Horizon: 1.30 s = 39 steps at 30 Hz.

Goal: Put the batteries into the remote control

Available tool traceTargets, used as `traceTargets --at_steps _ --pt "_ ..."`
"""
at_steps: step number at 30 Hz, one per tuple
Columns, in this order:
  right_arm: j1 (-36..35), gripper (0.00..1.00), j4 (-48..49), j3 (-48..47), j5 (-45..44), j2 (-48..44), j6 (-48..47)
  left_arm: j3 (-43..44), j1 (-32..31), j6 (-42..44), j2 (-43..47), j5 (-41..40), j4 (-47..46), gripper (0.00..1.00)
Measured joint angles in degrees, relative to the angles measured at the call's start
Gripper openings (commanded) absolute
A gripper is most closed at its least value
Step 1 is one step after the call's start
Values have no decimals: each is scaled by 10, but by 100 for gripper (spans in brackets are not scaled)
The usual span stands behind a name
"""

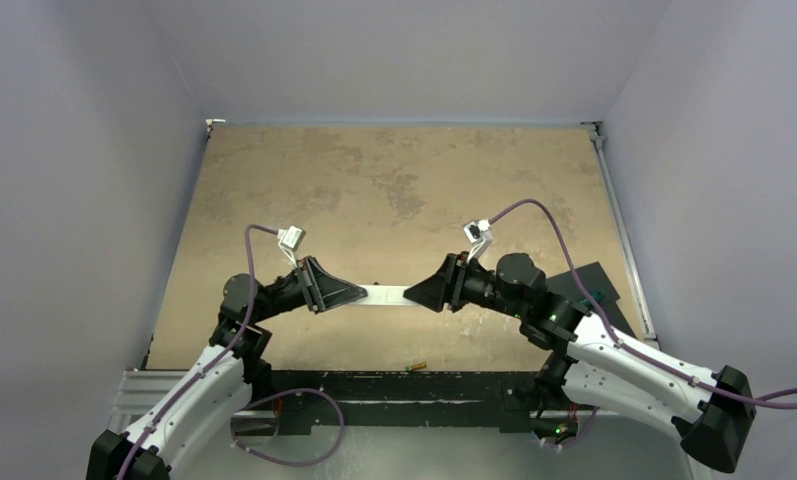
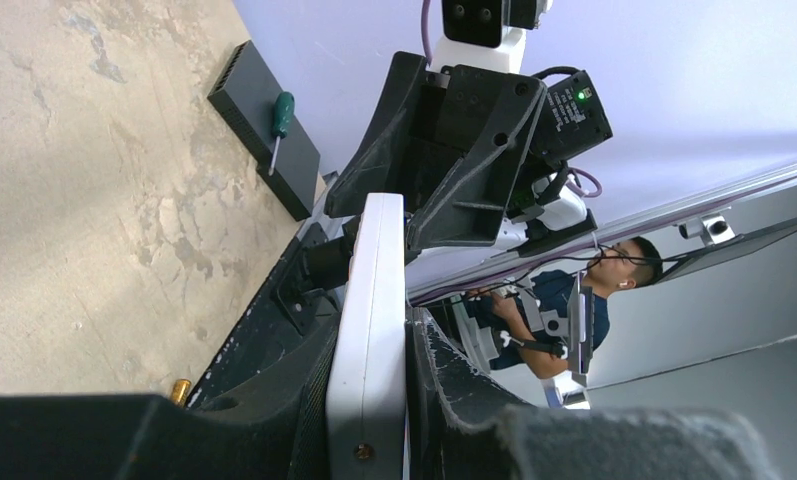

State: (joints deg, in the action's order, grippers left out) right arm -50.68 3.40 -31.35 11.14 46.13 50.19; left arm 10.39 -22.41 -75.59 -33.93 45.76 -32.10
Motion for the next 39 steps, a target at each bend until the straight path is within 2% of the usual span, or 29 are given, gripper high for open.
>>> traceTargets --at_steps 4,20,21,23,25,28,34,39 --pt "0 49 6 0 3 0 1 0 0 -3 -3 0 -6 0" --pt "1 10 2 0 5 -12 10 0 2 -3 -10 1 -12 0" --pt "0 10 0 0 5 -15 10 0 2 -3 -10 1 -13 0" --pt "0 16 -2 0 6 -20 10 0 2 -3 -10 3 -15 0" --pt "-1 28 -5 0 6 -26 11 0 2 -3 -11 4 -17 0" --pt "-3 38 -11 0 5 -31 12 0 2 -3 -13 6 -21 0" --pt "-1 44 -28 0 -1 -35 9 0 2 0 -17 6 -16 0" --pt "0 41 -45 0 -11 -41 4 0 2 3 -23 5 -5 0"
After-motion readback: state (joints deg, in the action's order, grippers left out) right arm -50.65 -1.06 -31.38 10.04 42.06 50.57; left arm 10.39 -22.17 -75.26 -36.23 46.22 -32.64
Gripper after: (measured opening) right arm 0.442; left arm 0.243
